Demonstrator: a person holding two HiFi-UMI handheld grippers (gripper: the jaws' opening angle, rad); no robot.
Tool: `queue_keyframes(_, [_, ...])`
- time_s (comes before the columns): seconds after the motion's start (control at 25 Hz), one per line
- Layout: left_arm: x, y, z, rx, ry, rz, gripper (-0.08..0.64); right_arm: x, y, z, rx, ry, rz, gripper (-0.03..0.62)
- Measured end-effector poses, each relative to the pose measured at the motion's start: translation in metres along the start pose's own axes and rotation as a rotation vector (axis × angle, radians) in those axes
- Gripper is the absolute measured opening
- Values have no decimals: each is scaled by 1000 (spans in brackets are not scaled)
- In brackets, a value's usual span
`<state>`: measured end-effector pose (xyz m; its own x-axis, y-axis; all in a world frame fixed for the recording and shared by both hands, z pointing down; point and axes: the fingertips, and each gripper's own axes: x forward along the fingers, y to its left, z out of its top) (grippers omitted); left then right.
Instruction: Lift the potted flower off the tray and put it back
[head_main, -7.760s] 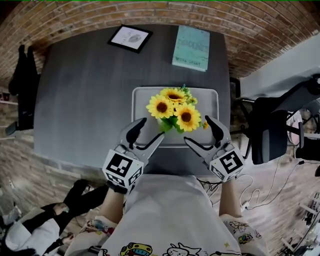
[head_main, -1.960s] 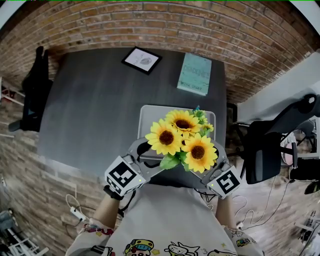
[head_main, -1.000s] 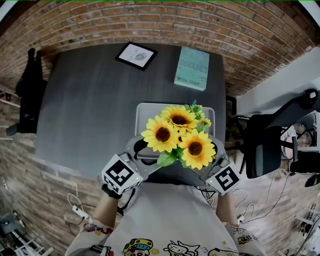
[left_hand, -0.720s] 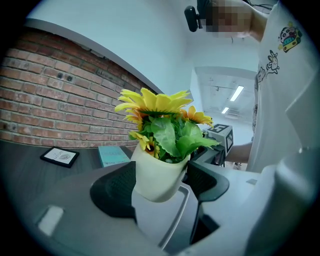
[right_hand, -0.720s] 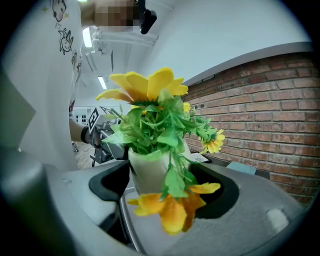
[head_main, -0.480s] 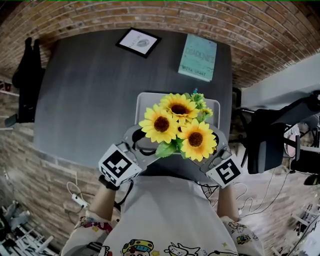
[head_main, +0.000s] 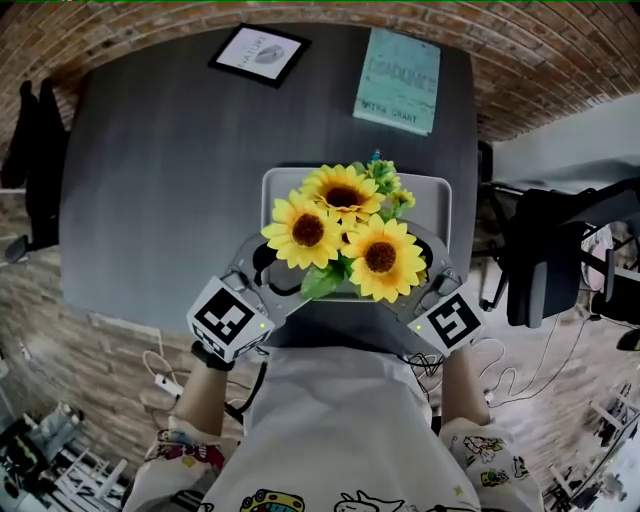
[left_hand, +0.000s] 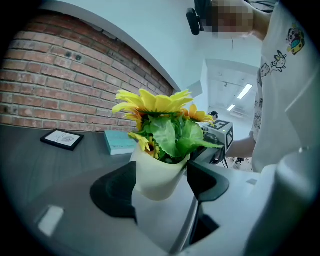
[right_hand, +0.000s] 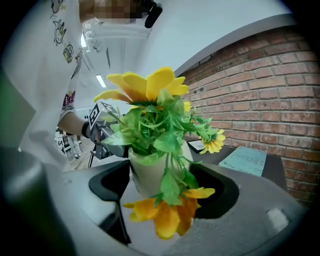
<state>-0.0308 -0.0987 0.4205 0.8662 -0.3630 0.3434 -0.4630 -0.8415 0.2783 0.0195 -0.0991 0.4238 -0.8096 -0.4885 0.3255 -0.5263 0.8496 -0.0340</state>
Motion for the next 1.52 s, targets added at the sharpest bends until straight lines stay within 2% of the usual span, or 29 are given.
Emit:
queue_keyframes(0.28, [22,18,-24,-35,41,-18,336,12,-15,-33,13,81,21,391])
queue_keyframes(0.64, [41,20,-57,-77,85,-25,334,14,-18,-71,79,134,28,390])
queue_keyframes(0.92, [44,25,-67,-64,97,-9,333,21,-20,-82,111,119,40,390])
queue_keyframes(1.12, [46,29,-67,-4,87,19,331,22,-23,-92,152,109,25,390])
queue_keyframes(1.4, [49,30,-72,19,88,24,333,25,-23,-94,99,144,50,393])
queue_keyframes(1.52, [49,32,-73,18,86,29,333,24,-24,-101,164,136,28,390])
